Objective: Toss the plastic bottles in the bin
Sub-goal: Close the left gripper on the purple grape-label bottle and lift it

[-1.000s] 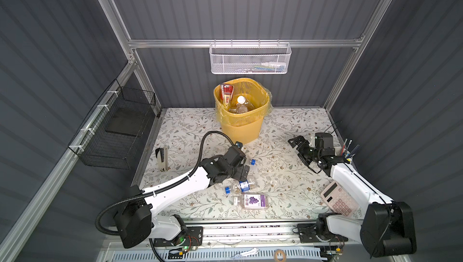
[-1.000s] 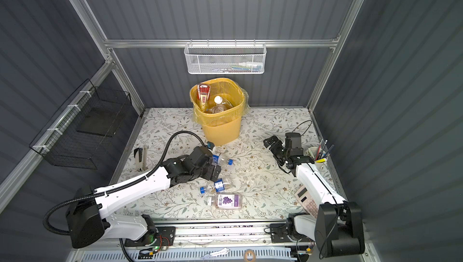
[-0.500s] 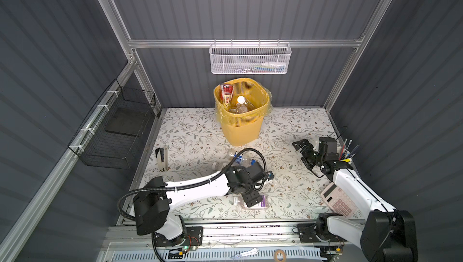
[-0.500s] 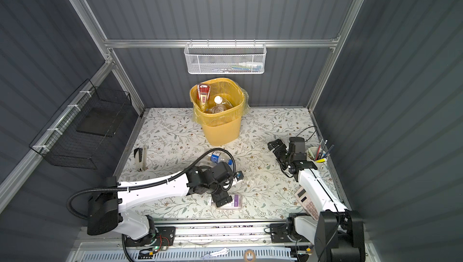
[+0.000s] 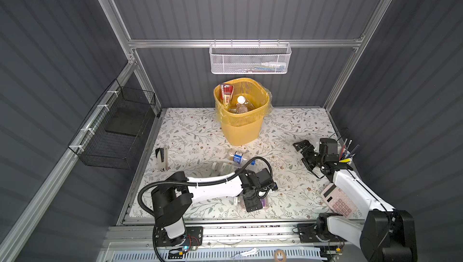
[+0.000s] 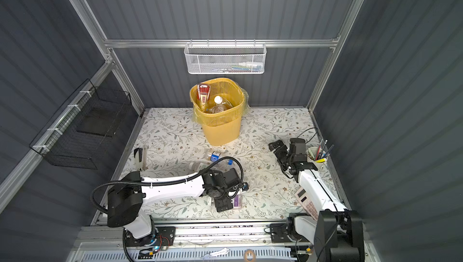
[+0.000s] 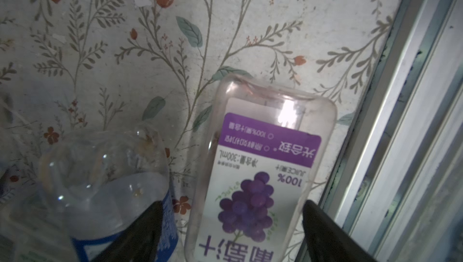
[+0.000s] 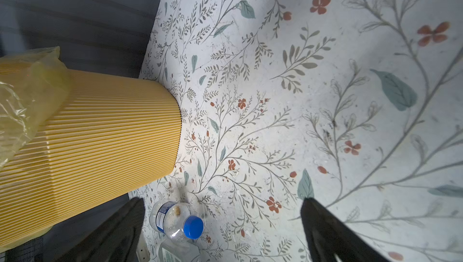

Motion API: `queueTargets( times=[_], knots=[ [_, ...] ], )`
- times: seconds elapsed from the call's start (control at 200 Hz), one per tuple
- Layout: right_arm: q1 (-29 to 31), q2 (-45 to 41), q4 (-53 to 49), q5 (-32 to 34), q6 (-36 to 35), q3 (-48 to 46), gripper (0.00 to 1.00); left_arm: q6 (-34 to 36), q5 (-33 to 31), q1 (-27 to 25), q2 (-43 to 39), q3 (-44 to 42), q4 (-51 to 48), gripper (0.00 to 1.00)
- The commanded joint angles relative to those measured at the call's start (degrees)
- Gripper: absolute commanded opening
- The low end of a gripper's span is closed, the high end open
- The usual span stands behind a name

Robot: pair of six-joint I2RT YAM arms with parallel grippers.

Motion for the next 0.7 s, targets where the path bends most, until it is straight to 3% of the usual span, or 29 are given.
queueTargets(
  times=[0.0, 0.39, 0.575, 0.695],
  knots=[
    [-0.54, -0.63, 0.88, -0.44, 0.47, -0.83, 0.99, 2.07, 0.79, -0.14, 2.43, 2.03, -1.83, 0.85],
    [-2.21, -1.13, 1.73, -1.15, 1.27, -2.94, 0.99, 2.54, 0.96, -0.09, 5.97, 4.25, -1.15, 0.72],
    [-3.43, -1.17, 2.55, -2.27, 1.91, -3.65, 0.99, -0.61, 1.5, 1.05, 2.09, 4.02, 2.59, 0.48],
    [-4.14, -1.16, 2.55, -2.28, 2.0, -3.82, 0.99, -5.35, 6.54, 6.61, -5.19, 2.61, 8.1, 0.44]
  ],
)
